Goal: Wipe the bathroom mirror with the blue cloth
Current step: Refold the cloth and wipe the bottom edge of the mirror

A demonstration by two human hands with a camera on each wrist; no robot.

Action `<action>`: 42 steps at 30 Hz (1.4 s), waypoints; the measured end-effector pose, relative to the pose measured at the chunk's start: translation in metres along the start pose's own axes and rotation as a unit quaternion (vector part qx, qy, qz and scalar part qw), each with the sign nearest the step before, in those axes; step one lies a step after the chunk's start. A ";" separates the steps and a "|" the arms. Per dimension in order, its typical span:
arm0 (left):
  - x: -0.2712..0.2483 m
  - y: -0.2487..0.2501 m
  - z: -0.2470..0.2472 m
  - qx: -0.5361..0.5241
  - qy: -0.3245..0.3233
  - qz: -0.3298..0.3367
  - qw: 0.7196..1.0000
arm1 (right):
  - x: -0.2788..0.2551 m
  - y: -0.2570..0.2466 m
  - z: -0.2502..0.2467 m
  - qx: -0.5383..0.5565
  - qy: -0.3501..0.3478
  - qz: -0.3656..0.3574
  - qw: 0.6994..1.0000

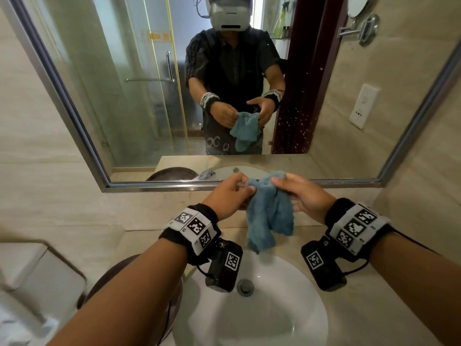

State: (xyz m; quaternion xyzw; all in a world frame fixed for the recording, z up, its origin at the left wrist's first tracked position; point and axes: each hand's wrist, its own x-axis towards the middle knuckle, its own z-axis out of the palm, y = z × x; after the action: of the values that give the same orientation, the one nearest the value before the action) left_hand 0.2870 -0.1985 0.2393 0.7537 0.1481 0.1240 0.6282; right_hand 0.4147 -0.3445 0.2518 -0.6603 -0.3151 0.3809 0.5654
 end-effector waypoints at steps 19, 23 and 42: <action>-0.007 0.001 -0.015 0.221 -0.002 0.028 0.975 | 0.000 -0.002 -0.001 -0.344 -0.028 -0.064 0.936; -0.003 -0.004 -0.021 0.313 0.018 0.029 0.949 | 0.001 0.000 0.000 -0.431 0.018 -0.083 0.899; -0.014 0.000 0.006 -0.074 -0.025 -0.129 0.989 | -0.005 -0.003 0.012 -0.026 -0.047 0.009 0.999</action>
State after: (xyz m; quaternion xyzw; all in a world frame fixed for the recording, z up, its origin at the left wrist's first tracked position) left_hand 0.2757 -0.2092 0.2380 0.6827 0.2184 0.0334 0.6964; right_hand 0.4019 -0.3427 0.2545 -0.6592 -0.3449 0.4083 0.5289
